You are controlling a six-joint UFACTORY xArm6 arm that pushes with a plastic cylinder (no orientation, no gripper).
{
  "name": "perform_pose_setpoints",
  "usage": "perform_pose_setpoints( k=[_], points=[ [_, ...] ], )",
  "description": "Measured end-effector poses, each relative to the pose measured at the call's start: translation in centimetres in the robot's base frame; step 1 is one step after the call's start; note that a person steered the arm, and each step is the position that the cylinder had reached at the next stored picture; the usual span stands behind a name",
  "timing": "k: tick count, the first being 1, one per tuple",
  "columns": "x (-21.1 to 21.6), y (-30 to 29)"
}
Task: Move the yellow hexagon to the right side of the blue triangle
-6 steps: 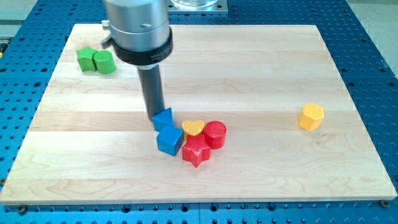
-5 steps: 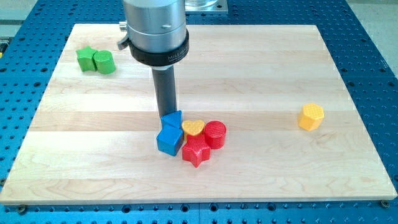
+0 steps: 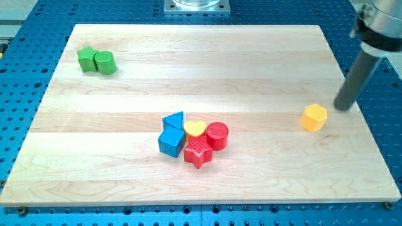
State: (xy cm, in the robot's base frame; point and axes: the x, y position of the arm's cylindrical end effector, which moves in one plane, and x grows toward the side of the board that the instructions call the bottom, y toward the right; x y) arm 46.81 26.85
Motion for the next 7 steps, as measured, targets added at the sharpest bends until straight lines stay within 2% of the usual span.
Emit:
perform_pose_setpoints(
  k=[1,2,3,5,7],
  points=[
    [3.4,-6.5],
    [1.6,-12.8],
    [-0.6,-10.7],
    [-1.4,-20.6],
    [-2.5,-19.9]
  ],
)
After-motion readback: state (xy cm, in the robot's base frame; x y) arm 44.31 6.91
